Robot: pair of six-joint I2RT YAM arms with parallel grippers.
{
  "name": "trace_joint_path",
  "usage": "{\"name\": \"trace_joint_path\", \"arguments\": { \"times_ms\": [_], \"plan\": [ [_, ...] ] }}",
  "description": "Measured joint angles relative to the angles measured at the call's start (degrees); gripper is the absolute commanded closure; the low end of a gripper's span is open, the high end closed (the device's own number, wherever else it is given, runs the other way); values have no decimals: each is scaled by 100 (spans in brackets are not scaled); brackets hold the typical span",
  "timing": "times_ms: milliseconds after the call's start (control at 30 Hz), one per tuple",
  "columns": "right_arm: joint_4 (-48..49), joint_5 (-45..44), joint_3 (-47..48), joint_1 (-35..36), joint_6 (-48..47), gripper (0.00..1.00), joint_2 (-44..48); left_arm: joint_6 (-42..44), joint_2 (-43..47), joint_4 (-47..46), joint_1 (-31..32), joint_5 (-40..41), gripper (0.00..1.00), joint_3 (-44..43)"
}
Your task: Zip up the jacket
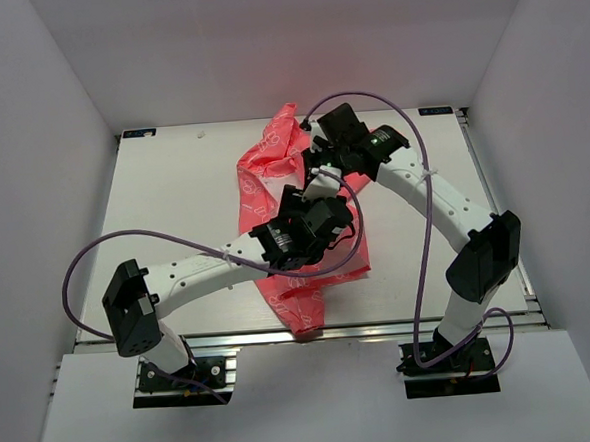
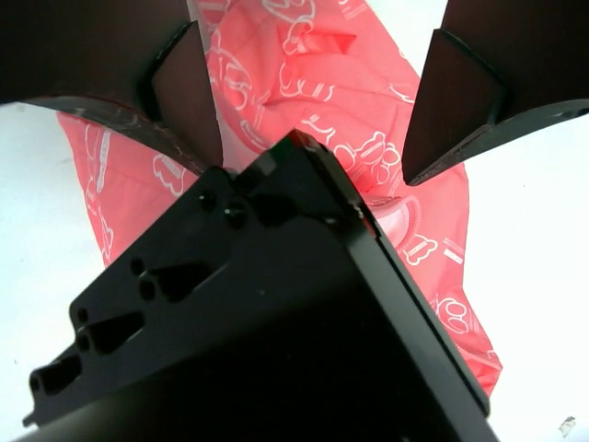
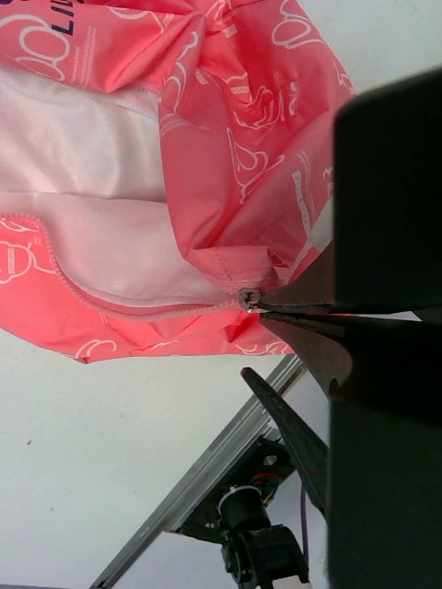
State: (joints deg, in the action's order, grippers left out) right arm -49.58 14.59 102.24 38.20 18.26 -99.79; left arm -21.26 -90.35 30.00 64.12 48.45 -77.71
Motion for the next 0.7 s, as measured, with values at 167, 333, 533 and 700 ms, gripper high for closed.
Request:
{"name": "trace_joint_path", "arguments": {
  "times_ms": [167, 333, 533, 700],
  "plan": [
    [9, 26, 0, -66, 83, 100, 7, -166, -195, 20, 48, 323, 29, -144],
    [39, 168, 0, -111, 125, 100, 11, -256, -317, 72, 83, 623, 30, -249],
    [22, 535, -2, -184, 186, 100, 74, -256, -330, -33, 31, 918, 28, -214],
    [20, 881, -2, -251, 267, 100, 107, -101, -330, -299, 37, 931, 32, -186]
  ]
}}
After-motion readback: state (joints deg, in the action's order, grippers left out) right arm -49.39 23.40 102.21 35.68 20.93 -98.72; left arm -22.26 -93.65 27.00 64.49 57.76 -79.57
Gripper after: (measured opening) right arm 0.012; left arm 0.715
